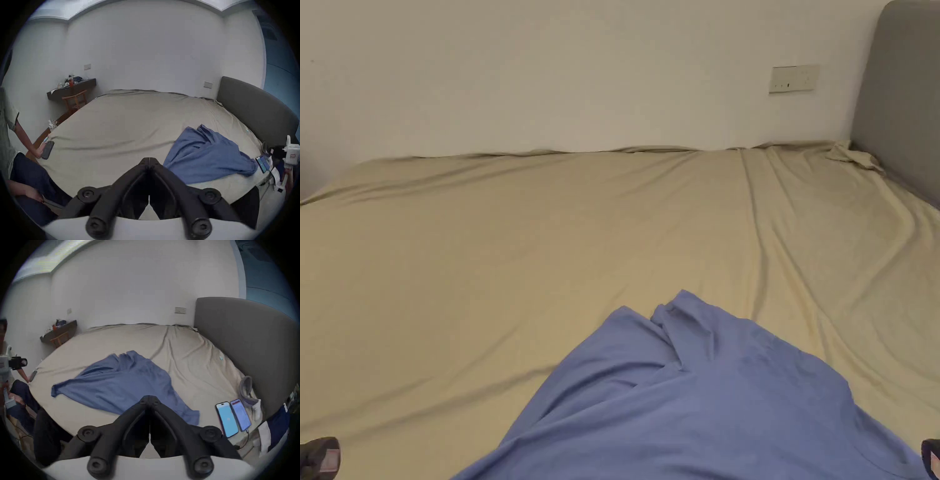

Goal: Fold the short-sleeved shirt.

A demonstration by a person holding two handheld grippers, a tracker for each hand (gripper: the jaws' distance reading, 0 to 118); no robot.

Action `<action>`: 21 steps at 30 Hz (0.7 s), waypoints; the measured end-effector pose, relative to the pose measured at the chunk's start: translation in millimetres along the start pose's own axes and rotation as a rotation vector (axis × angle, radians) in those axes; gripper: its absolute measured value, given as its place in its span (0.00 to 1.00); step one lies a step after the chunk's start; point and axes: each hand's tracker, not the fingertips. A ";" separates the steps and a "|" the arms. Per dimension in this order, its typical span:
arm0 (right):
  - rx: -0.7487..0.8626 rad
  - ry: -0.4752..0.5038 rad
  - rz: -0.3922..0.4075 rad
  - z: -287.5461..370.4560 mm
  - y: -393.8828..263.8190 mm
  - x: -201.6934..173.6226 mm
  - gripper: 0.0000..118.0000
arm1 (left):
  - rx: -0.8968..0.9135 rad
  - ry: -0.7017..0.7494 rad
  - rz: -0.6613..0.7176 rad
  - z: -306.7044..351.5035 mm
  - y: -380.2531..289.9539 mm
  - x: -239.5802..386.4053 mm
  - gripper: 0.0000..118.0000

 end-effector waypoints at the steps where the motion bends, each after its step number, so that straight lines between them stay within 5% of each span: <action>1: -0.010 0.002 -0.003 -2.8 0.0 -4.9 0.02 | 0.009 0.001 0.000 -3.9 -3.1 6.5 0.00; 6: -0.026 0.068 0.028 -13.8 -1.4 -19.9 0.02 | -0.130 -0.025 0.038 -47.5 -20.2 17.4 0.04; 7: -0.029 0.081 0.025 -16.2 -0.9 -22.3 0.02 | -0.188 -0.056 0.083 -63.2 -26.2 16.1 0.27; 8: -0.038 0.100 0.020 -19.3 1.3 -25.1 0.02 | -0.243 -0.070 0.110 -78.9 -33.9 16.1 0.70; 9: -0.046 0.114 0.013 -22.8 1.8 -27.0 0.02 | -0.279 -0.082 0.109 -99.5 -48.7 14.0 0.78; 17: -0.110 0.130 0.052 -58.5 8.0 -38.5 0.02 | -0.528 -0.001 0.023 -212.4 -92.6 7.9 0.72; 18: -0.119 0.128 0.056 -63.1 9.4 -39.3 0.02 | -0.516 -0.023 0.037 -217.1 -94.2 7.1 0.57; 20: -0.133 0.128 0.061 -71.8 12.1 -39.7 0.02 | -0.478 -0.130 0.125 -217.4 -97.7 6.2 0.08; 21: -0.143 0.127 0.064 -77.5 13.7 -39.6 0.02 | -0.451 -0.165 0.166 -210.7 -99.4 1.4 0.06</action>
